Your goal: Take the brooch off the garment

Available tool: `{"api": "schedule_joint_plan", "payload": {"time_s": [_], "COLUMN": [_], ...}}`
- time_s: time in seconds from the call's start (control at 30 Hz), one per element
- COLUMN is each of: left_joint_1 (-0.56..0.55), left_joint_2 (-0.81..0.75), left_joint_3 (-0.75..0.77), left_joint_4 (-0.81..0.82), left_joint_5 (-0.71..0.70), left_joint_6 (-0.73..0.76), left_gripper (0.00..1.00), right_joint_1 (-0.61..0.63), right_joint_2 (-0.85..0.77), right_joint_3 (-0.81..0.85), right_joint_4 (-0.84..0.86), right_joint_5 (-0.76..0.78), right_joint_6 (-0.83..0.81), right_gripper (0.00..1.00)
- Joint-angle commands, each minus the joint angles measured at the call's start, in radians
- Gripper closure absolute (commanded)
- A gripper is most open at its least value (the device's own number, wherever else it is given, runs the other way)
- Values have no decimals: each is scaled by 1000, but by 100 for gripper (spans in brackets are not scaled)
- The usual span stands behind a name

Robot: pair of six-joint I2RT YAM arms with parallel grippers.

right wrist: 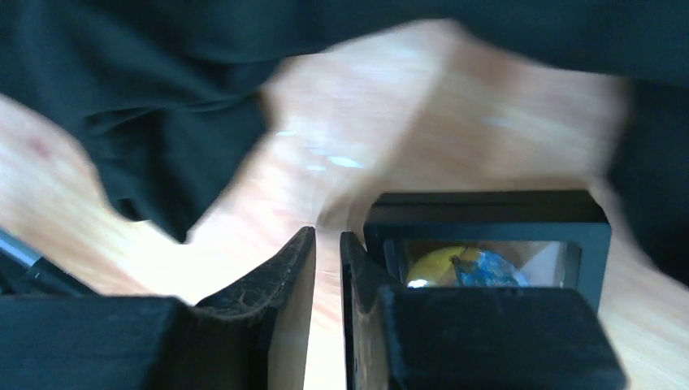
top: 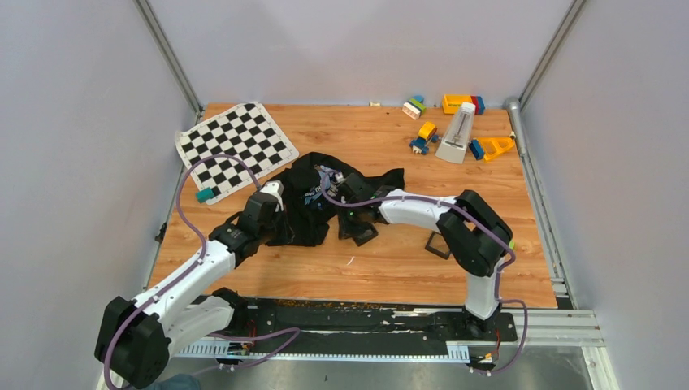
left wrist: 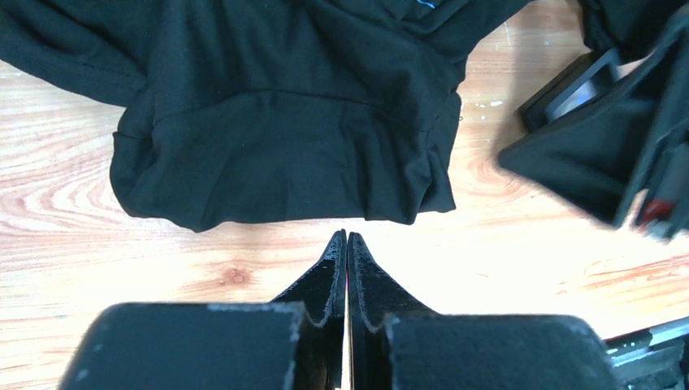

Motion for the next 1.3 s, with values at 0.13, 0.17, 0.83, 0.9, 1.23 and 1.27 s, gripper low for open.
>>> {"api": "schedule_joint_plan", "payload": {"time_s": [0.13,0.17,0.83,0.9,1.23,1.27], "left_joint_1": [11,12,104,142,242,254], "left_joint_2": [25,28,-138,-164,-69,-4], "left_joint_3": [-5,-6,70,11,-326,-360], "left_joint_4": [43,45,186,306,1038,1153], "left_joint_5": [20,19,-433,-454,-555,-539], "left_joint_6": [3,3,234,306,574,574], "left_gripper": [96,96,3,1,0,0], "right_joint_1": [-325,-368,-673,-673,-754,-784], "right_joint_2": [-214,-228,-805,-852,-845,-840], "right_joint_3": [-252,-274,-428,-536,-847,-864], "right_joint_4": [24,25,292,464,879,907], "right_joint_5": [61,55,237,326,282,261], "right_joint_6": [-53,-68,-116,-161,-404,-399], "right_gripper": [81,80,5,0,6,7]}}
